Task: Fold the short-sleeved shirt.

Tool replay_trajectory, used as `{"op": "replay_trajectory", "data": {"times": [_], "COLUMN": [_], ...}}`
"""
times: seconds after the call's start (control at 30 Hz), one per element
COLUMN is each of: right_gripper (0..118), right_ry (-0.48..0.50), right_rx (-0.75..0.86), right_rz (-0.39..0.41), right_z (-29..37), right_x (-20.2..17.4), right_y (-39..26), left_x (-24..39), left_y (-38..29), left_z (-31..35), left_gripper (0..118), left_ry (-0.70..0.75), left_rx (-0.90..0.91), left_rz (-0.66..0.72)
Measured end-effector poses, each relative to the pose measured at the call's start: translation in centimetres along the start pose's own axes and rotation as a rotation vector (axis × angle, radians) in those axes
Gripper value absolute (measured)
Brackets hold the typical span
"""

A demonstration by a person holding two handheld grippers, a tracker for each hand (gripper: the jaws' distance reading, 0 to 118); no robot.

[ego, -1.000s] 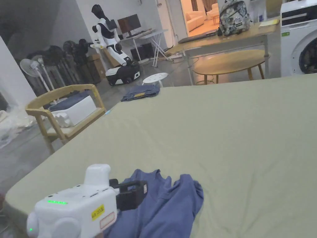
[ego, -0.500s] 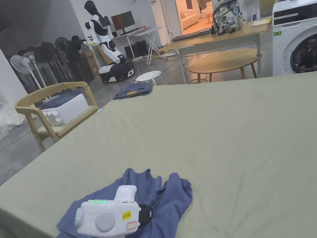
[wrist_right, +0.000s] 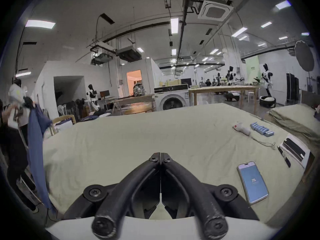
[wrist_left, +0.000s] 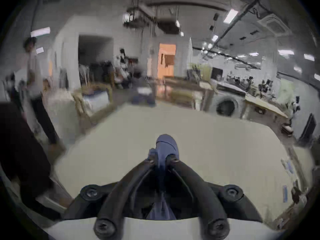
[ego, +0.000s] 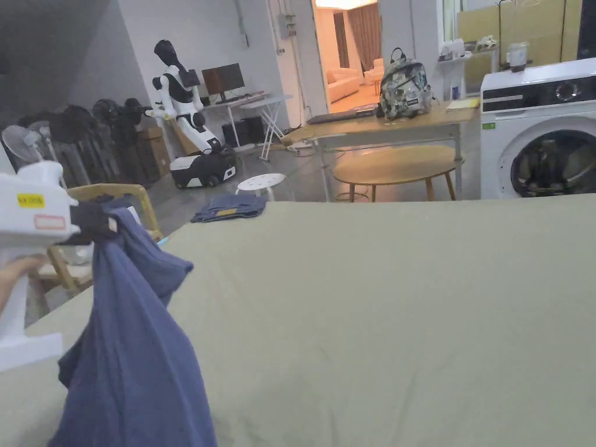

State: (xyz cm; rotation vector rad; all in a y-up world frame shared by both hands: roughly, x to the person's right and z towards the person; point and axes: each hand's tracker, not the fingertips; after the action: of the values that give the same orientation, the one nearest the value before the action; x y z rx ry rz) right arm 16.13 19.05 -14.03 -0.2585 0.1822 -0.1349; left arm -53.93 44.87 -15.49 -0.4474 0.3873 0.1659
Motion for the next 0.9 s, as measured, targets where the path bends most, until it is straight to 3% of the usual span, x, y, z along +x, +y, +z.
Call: {"op": "replay_trajectory", "data": {"times": [0.13,0.27,0.47,0.6,0.67,0.77,0.9], "right_gripper": [0,0,0,0,0,0,0], "right_ry": [-0.027,-0.042,-0.019,-0.051,-0.089,-0.103,-0.125], "right_rx": [0.004,-0.033,-0.004,-0.002,0.002,-0.019,-0.061], "right_rz": [-0.107,-0.044,-0.022,0.038,0.084,0.073,0.077], "right_z": [0.3,0.3,2.3,3.5,4.6,5.5,6.0], "right_x": [1.0,0.6,-0.2,0.1,0.4,1.6,2.1], "right_y": [-0.3,-0.6,0.4,1.2,1.2,0.7,-0.2], "left_x": [5.2,9.1,21.3,32.5,38.8,47.0,53.9], "left_y": [8.4,8.3,-7.8,-23.5,-30.7,-39.4,-43.8], "left_z": [4.4,0.6,-11.5,-14.2,-12.0,-6.1,0.7], "left_gripper": [2,2,2,2,2,2,5], "left_ry": [0.136,0.05,-0.256,-0.591,-0.74,-0.979,-1.146], "left_rx": [0.169,0.164,-0.088,-0.298,-0.417,-0.517,-0.531], "left_rz": [-0.237,-0.265,-0.312,-0.104,-0.152,-0.179,-0.189]}}
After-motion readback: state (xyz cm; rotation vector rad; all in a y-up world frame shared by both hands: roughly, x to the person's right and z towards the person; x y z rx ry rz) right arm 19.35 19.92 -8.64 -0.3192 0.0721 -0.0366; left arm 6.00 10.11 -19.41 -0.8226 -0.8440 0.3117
